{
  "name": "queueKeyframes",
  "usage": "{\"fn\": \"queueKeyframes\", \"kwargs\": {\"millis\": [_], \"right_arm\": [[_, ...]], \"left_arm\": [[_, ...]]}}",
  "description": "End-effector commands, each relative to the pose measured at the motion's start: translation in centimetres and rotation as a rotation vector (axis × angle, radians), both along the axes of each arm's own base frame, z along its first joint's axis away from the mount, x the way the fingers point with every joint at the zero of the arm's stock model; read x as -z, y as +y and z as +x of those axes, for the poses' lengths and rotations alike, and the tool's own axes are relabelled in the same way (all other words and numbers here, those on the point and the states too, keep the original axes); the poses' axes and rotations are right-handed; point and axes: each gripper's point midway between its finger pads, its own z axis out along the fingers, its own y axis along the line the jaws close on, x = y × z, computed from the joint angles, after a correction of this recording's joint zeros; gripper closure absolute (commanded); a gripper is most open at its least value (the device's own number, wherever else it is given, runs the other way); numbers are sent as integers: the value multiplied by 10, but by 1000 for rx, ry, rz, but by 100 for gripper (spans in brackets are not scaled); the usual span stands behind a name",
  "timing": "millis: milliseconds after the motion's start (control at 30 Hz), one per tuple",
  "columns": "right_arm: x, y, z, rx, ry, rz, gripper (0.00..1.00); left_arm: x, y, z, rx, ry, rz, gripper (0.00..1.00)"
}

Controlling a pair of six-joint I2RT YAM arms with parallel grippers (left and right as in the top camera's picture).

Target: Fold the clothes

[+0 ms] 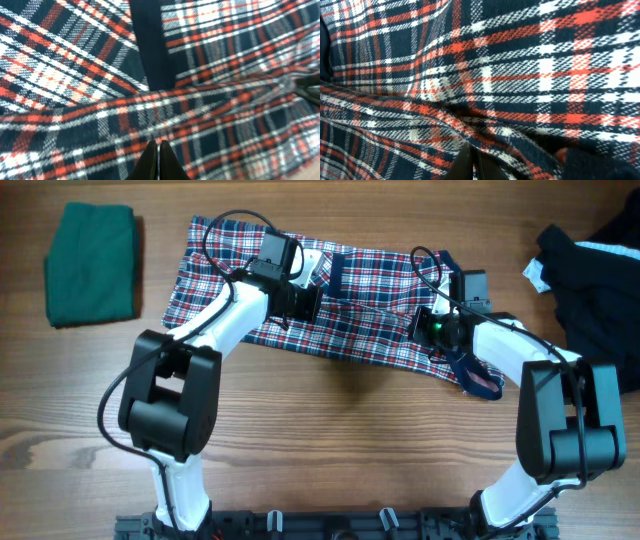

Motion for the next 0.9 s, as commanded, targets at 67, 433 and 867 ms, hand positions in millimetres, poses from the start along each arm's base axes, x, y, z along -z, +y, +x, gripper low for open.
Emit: {"fn": "queueKeyframes", "kwargs": {"millis": [67, 433, 867], "right_arm": [[23, -8, -9, 25, 53, -48, 96], [22, -8, -8, 26, 49, -48, 96], [21, -8, -4, 27, 32, -45, 96]], "left_arm": [[34, 3, -1, 12, 41, 42, 96], [18, -8, 45, -17, -168, -6, 96], [38, -4, 74, -64, -266, 7, 92]]}}
